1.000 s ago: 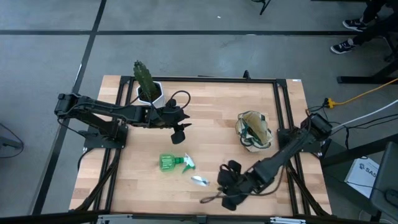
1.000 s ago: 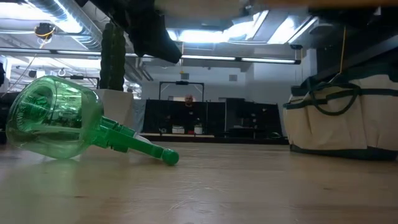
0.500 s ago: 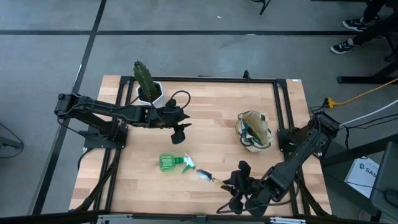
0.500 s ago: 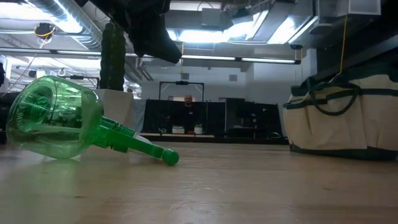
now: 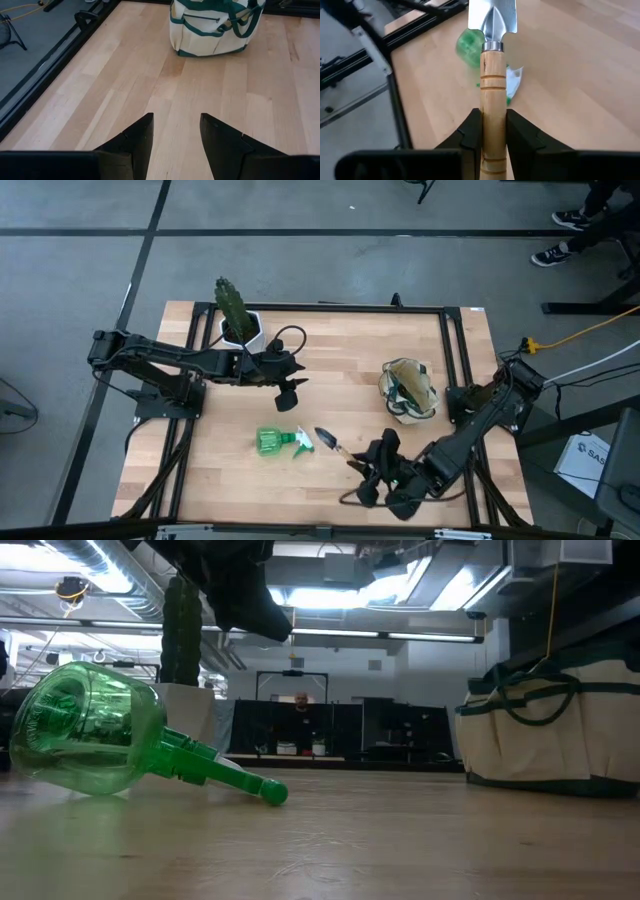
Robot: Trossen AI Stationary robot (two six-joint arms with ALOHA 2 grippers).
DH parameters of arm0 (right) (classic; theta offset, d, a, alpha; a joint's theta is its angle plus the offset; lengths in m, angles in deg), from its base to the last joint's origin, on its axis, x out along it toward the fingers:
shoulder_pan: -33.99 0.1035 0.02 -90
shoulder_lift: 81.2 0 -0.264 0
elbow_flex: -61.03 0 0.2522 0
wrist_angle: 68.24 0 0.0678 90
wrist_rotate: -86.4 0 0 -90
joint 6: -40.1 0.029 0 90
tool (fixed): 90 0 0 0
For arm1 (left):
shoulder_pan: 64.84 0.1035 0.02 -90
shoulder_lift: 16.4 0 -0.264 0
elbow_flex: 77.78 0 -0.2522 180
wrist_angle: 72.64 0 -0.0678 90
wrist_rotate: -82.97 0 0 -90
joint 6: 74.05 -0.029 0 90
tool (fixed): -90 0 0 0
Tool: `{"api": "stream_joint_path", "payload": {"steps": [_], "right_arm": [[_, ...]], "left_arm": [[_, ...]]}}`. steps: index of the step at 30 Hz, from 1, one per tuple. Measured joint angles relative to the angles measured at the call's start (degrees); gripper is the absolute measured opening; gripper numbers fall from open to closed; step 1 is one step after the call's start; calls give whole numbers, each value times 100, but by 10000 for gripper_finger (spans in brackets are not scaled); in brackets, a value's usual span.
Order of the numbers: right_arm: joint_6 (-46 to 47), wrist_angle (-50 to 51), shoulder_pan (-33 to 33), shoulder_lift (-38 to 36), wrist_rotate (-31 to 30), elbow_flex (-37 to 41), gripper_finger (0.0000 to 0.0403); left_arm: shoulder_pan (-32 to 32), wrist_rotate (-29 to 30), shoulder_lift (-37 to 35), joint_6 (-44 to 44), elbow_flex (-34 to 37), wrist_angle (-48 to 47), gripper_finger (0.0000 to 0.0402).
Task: Pick & Place Garden tools in Gardening bag
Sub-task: Put the brown trowel into the gardening bag
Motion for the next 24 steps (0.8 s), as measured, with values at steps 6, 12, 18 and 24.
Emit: {"api": "stream_joint_path", "payload": {"steps": [6,12,18,24], "right_arm": [[-324,4,-525,0,452,-2,62],[-957,122,-1140,-79,1047,-2,62],[-1350,509,-1658,-627,1169,-2,62],[-1477,983,-1887,-1359,913,-11,62]], "left_arm": [[1,1,0,0,0,-2,157],[2,2,0,0,0,-2,157],[0,0,0,0,0,0,157],[0,1,0,0,0,-2,157]]}}
